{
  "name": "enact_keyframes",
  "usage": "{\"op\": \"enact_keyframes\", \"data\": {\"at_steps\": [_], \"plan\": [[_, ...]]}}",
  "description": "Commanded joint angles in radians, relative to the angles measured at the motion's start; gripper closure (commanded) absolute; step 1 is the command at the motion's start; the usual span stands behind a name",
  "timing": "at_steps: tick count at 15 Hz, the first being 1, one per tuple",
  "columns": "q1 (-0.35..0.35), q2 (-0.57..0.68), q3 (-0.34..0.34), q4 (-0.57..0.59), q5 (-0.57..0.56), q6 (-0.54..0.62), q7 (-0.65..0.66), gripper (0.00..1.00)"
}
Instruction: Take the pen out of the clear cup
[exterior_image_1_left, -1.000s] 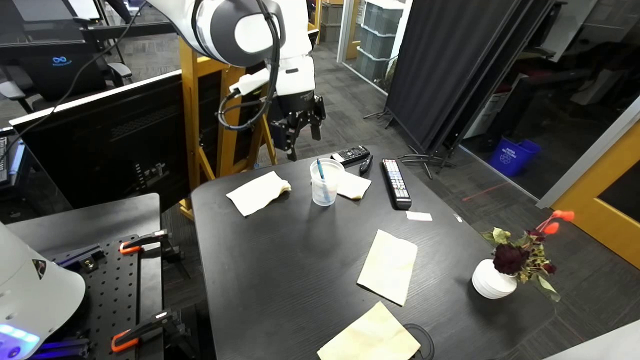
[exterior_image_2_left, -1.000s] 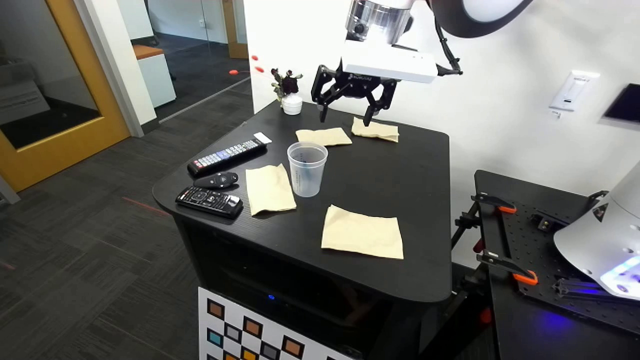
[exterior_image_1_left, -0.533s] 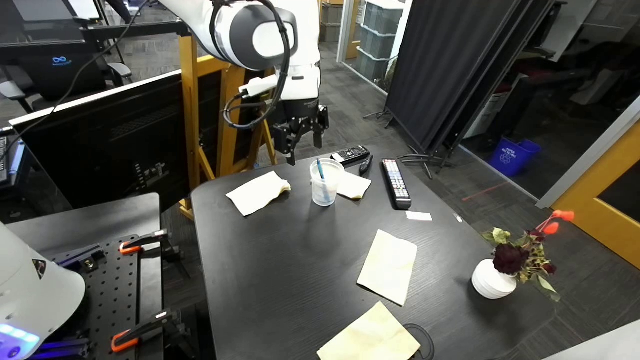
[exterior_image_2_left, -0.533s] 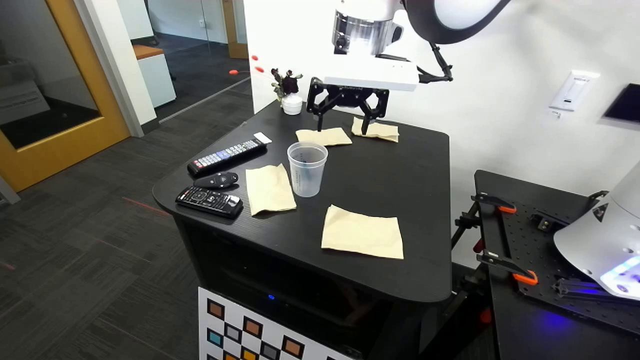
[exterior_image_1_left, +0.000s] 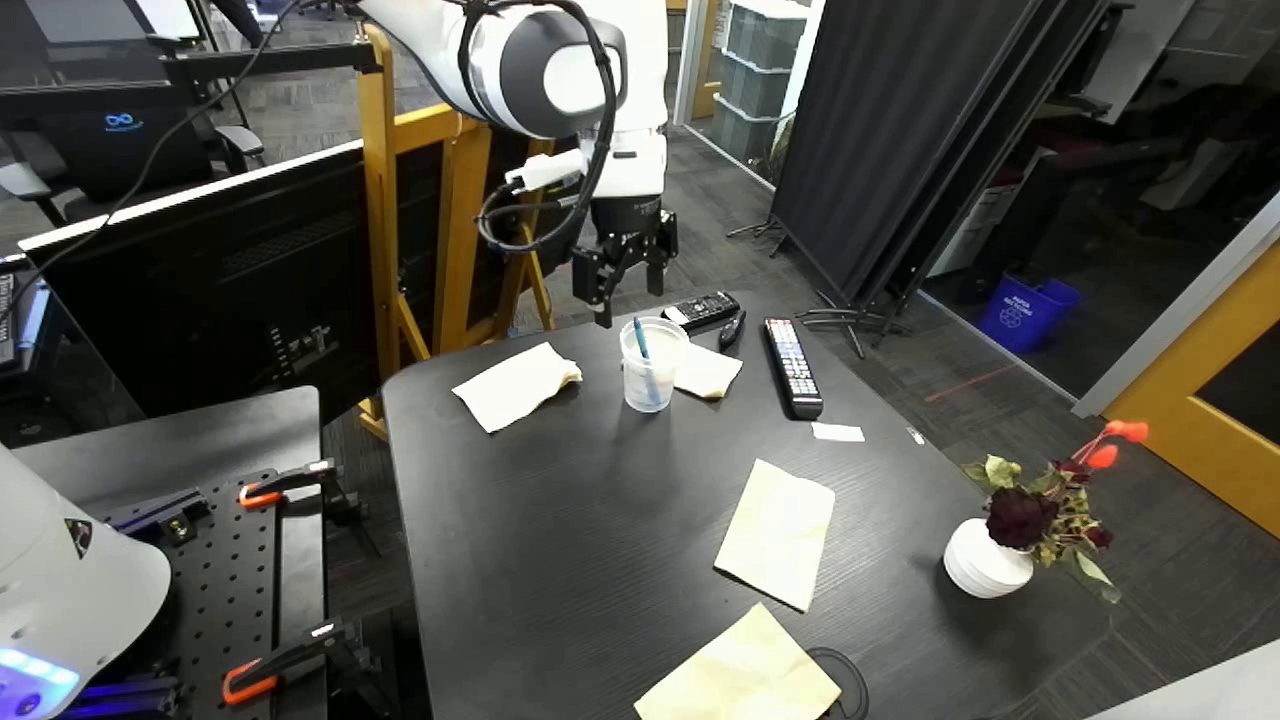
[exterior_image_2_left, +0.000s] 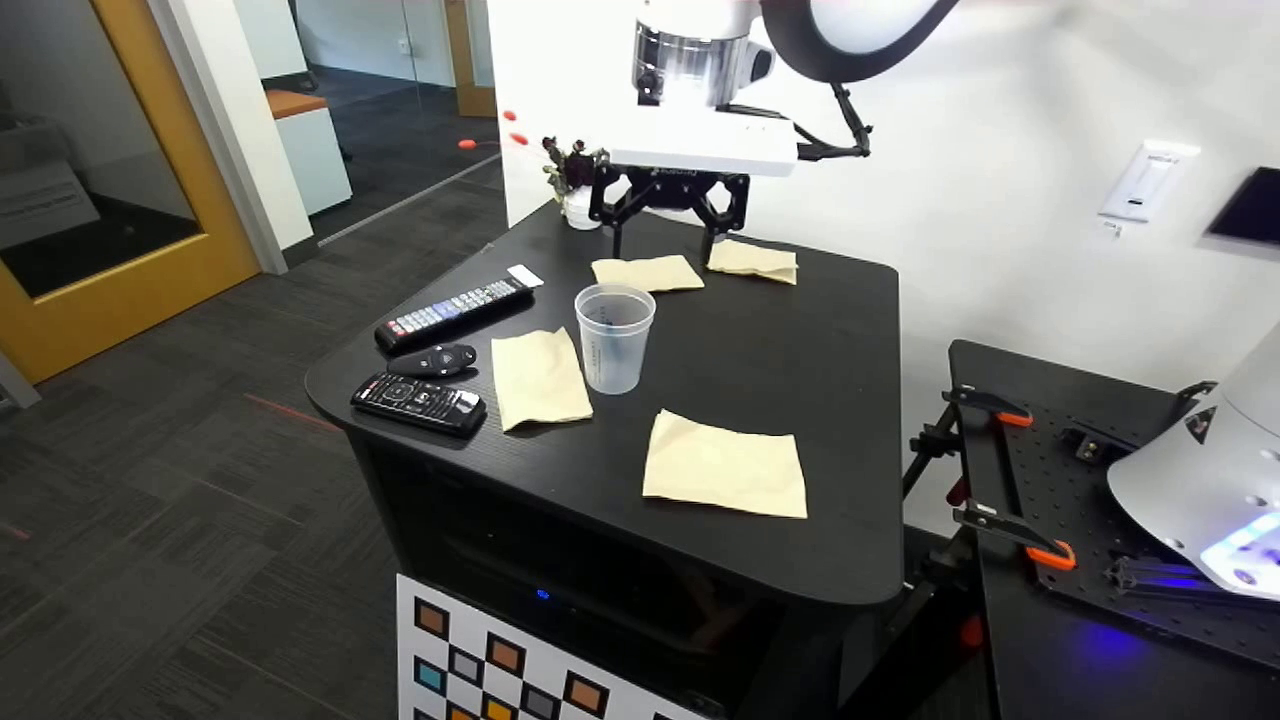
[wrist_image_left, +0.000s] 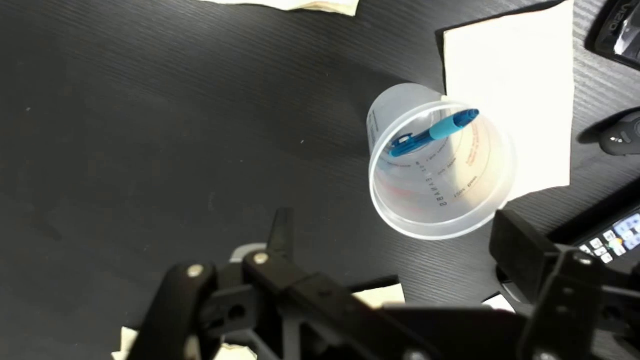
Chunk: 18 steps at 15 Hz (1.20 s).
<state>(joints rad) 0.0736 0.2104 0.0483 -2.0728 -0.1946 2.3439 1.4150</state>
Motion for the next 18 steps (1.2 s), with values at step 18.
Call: {"op": "enact_keyframes", "data": {"at_steps": [18], "plan": [[0.035, 0.197, -0.049, 0.2, 0.066, -0.01, -0.034, 0.25]]}}
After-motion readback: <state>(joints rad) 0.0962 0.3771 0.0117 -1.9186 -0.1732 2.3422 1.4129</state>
